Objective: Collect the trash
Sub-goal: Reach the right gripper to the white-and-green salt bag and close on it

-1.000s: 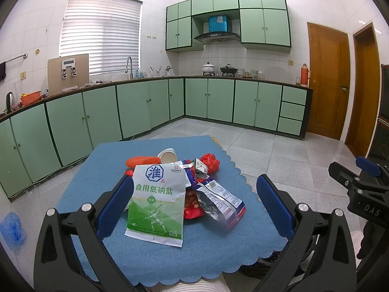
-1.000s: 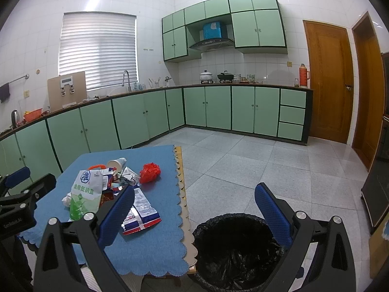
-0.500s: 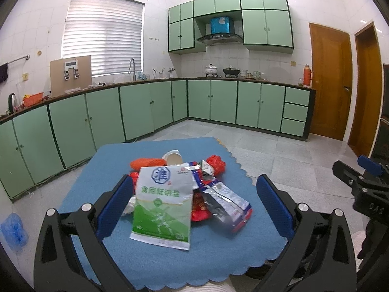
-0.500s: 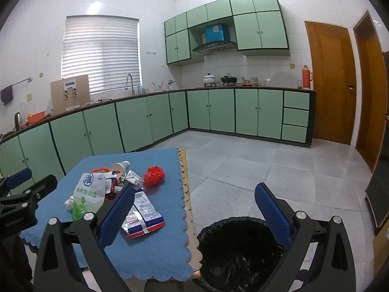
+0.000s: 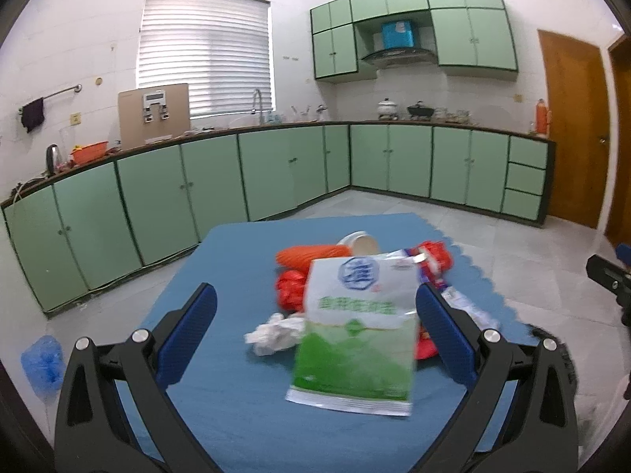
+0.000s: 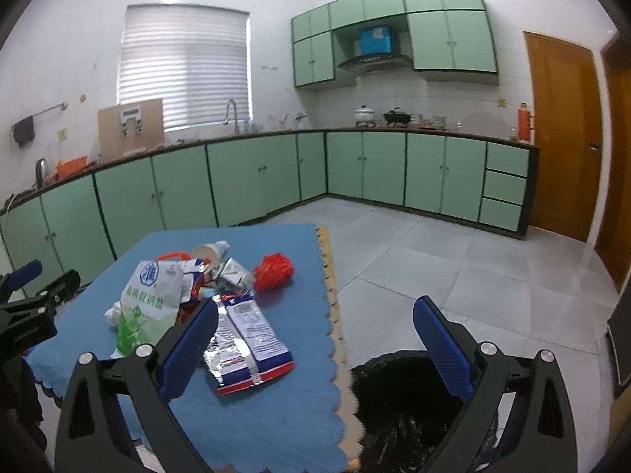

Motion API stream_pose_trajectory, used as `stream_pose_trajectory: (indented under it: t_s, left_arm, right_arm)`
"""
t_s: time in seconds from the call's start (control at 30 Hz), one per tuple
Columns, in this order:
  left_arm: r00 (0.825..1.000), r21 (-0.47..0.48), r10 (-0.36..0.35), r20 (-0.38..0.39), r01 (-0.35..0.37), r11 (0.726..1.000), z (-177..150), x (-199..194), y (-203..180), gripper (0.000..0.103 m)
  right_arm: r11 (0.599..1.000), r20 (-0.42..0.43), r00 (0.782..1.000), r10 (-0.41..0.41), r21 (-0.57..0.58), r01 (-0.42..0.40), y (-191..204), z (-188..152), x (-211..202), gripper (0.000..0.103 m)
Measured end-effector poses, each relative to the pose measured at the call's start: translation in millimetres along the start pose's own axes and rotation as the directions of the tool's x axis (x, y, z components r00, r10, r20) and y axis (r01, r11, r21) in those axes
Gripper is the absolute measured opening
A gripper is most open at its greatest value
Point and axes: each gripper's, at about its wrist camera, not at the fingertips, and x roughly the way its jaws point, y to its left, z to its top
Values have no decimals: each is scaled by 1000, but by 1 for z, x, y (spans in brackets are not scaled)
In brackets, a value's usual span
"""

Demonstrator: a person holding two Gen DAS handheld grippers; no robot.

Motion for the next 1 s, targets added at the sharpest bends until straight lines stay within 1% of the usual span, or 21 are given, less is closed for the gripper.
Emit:
stream_pose_trajectory:
  t_s: [0.13,0.23,0.33,0.4,0.53,0.57,0.6,0.67,0.77,0.9,1.0]
  left_arm:
    - [1000,0,1,-22,-1,1000,-9,19,13,98]
    - [999,-9,1,-48,-2,1000,-17,30,23,98]
    - [997,-23,17,-81,-19,1000,-27,40,34,98]
    - [994,-29,36,-99,-39,999,-33,46,42,98]
    - [989,-45,71,-126,-77,996,-41,53,60,98]
    - [988,-46,77,-130,-84,995,-42,54,62,98]
    - [987,-48,84,-134,-91,995,-43,56,65,98]
    - [986,-50,91,-142,-99,994,-46,58,70,98]
    - [983,-50,96,-154,-105,993,-50,63,73,98]
    - [980,-56,97,-172,-108,993,-53,69,74,98]
    - [978,-59,99,-181,-112,992,-55,73,76,98]
  right_arm:
    - [998,-11,998,67,-21,-67,24,-4,22,96]
    - [993,-26,994,110,-43,-111,44,-5,41,90]
    - [988,-51,988,149,-37,-151,59,-6,57,81]
    - [983,-79,981,175,-33,-178,69,-9,70,74]
    - [971,-130,964,232,-30,-238,88,-17,90,65]
    - [965,-146,956,253,-35,-261,94,-19,96,61]
    - [962,-152,953,261,-38,-270,98,-20,98,58]
    - [956,-172,945,280,-41,-291,105,-24,105,55]
    - [945,-208,926,315,-23,-327,111,-27,114,48]
    - [936,-234,913,334,-32,-350,118,-31,122,43]
    - [926,-253,899,357,-29,-376,120,-33,126,40]
